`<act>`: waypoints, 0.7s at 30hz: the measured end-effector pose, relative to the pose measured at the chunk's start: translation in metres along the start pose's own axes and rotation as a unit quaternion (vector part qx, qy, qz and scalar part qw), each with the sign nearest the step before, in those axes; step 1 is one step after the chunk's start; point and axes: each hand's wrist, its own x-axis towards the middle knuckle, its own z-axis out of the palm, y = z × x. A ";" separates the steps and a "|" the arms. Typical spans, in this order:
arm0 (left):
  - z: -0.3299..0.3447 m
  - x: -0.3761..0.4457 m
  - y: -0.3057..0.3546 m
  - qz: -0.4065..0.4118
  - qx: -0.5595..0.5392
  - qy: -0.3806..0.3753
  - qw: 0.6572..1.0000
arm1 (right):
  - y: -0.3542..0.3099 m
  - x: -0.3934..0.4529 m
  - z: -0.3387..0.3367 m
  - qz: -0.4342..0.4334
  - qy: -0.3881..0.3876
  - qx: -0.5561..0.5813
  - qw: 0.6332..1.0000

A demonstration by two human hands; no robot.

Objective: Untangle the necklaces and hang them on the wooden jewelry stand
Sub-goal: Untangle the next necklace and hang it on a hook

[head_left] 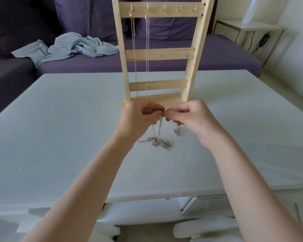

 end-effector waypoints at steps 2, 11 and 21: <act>0.000 -0.001 0.000 0.024 0.036 -0.008 0.999 | 0.001 0.001 0.001 0.000 0.007 -0.027 1.000; 0.003 -0.007 0.006 -0.102 -0.134 -0.076 0.983 | 0.000 0.003 0.007 0.038 -0.030 0.120 0.992; 0.005 -0.007 0.008 -0.145 -0.258 -0.069 0.953 | -0.002 0.007 0.008 0.093 -0.003 0.274 0.957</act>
